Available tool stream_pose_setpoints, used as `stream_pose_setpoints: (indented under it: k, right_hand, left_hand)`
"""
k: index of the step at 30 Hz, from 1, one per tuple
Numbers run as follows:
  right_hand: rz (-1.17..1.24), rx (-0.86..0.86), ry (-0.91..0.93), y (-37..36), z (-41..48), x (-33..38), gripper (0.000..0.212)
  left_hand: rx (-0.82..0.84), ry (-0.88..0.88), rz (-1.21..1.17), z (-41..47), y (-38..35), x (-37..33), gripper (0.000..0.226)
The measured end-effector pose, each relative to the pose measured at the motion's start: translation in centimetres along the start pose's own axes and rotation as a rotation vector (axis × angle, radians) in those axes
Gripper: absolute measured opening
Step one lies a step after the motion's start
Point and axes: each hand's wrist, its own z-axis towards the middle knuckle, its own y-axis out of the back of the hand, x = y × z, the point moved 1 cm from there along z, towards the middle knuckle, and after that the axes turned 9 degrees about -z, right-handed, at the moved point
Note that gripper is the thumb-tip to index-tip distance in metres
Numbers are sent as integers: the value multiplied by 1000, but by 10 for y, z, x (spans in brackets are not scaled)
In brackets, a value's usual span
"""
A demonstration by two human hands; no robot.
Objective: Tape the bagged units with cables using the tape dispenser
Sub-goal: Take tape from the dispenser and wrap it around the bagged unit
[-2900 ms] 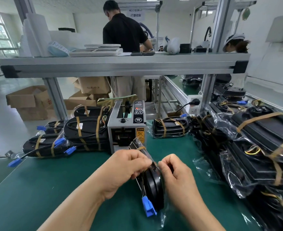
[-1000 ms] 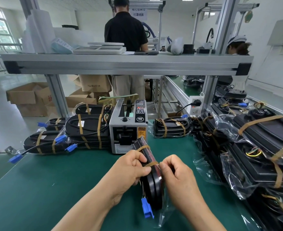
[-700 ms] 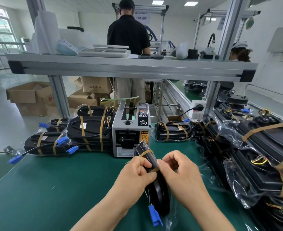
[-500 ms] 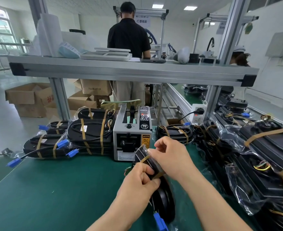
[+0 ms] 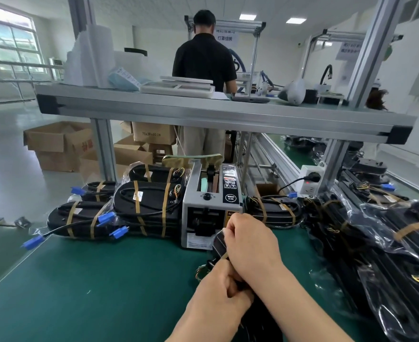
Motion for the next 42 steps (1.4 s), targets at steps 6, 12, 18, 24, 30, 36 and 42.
stream_pose_setpoints:
  k: [6, 12, 18, 24, 30, 36, 42]
  right_hand:
    - [69, 83, -129, -5, 9, -16, 21]
    - [273, 133, -237, -7, 9, -25, 23]
    - [305, 128, -249, -6, 9, -23, 22]
    - [302, 139, -269, -6, 10, -23, 22]
    - [325, 142, -281, -4, 8, -23, 21]
    - [421, 149, -306, -7, 7, -25, 24]
    - [445, 182, -316, -6, 9, -25, 21]
  left_hand:
    - [-178, 75, -313, 21, 37, -22, 21]
    - [-485, 368, -640, 85, 64, -20, 11]
    - [-482, 508, -713, 106, 57, -14, 21]
    - [-548, 551, -808, 110, 43, -16, 14]
    - [-786, 454, -920, 112, 30, -20, 16]
    - [-476, 154, -725, 81, 42, -20, 24]
    - [-121, 26, -203, 58, 41, -29, 16]
